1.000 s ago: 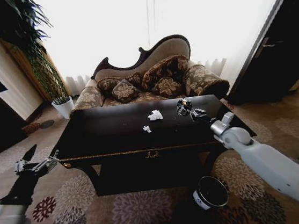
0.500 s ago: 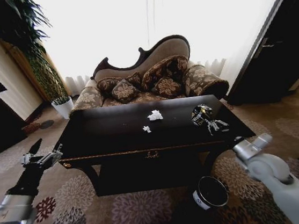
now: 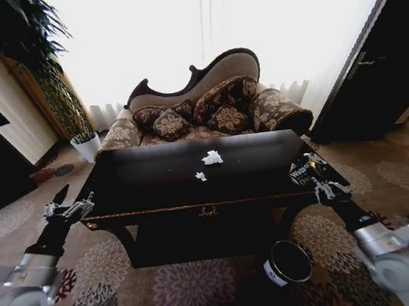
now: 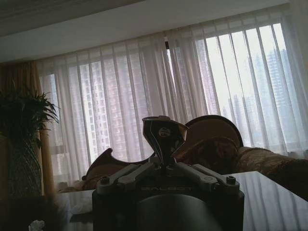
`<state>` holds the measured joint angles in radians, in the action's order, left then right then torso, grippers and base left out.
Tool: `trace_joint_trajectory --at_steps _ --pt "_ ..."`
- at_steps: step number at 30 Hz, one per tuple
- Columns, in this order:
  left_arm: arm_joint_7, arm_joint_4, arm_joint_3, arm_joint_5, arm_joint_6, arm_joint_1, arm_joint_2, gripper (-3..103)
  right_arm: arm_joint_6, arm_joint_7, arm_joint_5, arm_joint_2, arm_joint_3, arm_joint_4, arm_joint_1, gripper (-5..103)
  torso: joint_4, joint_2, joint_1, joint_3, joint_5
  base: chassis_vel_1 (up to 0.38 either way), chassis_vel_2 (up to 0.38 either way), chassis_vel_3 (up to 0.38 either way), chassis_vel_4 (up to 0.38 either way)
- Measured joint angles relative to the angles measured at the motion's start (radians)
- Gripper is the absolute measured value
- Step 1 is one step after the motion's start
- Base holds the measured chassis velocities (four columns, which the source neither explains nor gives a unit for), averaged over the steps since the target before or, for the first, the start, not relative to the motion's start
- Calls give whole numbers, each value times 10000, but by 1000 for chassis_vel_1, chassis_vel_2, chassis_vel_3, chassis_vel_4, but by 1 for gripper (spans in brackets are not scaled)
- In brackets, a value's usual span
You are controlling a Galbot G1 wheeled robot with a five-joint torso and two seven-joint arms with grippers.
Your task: Move to the front of the table and place the trash on the table into the trash bin.
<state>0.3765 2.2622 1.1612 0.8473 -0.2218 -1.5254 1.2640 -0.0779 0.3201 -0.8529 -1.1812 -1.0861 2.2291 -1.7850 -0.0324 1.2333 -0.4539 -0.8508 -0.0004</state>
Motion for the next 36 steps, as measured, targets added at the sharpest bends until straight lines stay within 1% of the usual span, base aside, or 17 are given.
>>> trace_joint_trajectory --at_steps 3,5,7,8,10,11,13,15,16,19,21,23,27,30,32,35,36 --pt "14 -243 -69 -117 61 152 -117 100 -220 280 266 -702 -164 -63 -320 0 -1 0 1 0 -2 0 0 0 0" --pt "12 -276 -80 -111 64 180 -144 100 -292 349 378 -763 -180 -132 -353 0 -1 -1 1 0 -2 0 0 0 0" --pt "6 -366 -117 -20 66 296 -310 100 -744 691 1171 -1003 -191 -720 -506 0 0 0 1 0 -1 0 0 0 0" --pt "6 -366 -117 -20 66 296 -310 100 -744 691 1171 -1003 -191 -720 -506 0 0 0 1 0 -1 0 0 0 0" --pt "1 -399 -112 119 67 383 -431 100 -1160 861 1903 -1179 -28 -1462 -587 0 -1 -1 0 -1 3 0 0 0 0" --pt "1 -399 -112 119 67 383 -431 100 -1160 861 1903 -1179 -28 -1462 -587 0 -1 -1 0 -1 3 0 0 0 0" --pt "-3 -400 9 201 66 416 -464 100 -1517 964 2426 -1267 296 -2210 -598 0 -2 -1 0 -1 1 0 0 0 0" --pt "-16 -297 202 247 58 404 -452 100 -1872 1006 2870 -1267 729 -3152 -501 0 -1 0 0 -1 3 0 0 0 0" --pt "-16 -297 202 247 58 404 -452 100 -1872 1006 2870 -1267 729 -3152 -501 0 -1 0 0 -1 3 0 0 0 0" --pt "-16 -24 401 389 20 327 -448 100 -2262 1069 3261 -1260 1185 -4364 -322 0 -1 -1 0 -1 2 0 0 0 0" --pt "-16 53 454 428 10 299 -448 100 -2337 1085 3314 -1257 1273 -4637 -262 0 -2 -1 0 -1 3 0 0 0 0" --pt "-16 232 644 543 -15 200 -444 100 -2528 1156 3512 -1220 1476 -5459 -58 0 -1 -1 0 -1 2 0 0 0 0" --pt "-16 365 853 640 -28 93 -444 100 -2555 1233 3636 -1132 1690 -6127 133 0 -1 0 0 0 2 0 0 0 0" --pt "-17 573 1113 764 -52 -70 -419 100 -2468 1235 3812 -863 2123 -7141 600 0 -2 -1 1 0 2 0 0 0 0" --pt "-17 619 1159 785 -59 -106 -407 100 -2425 1220 3846 -796 2221 -7356 735 0 -1 0 1 0 2 0 0 0 0" --pt "-30 847 1407 879 -113 -310 -384 100 -2399 1124 4088 -382 2823 -8702 1508 0 -1 -1 0 -1 7 0 0 0 0" --pt "-32 873 1442 905 -119 -331 -387 100 -2402 1124 4116 -342 2861 -8820 1575 0 -1 0 0 -1 5 0 0 0 0"
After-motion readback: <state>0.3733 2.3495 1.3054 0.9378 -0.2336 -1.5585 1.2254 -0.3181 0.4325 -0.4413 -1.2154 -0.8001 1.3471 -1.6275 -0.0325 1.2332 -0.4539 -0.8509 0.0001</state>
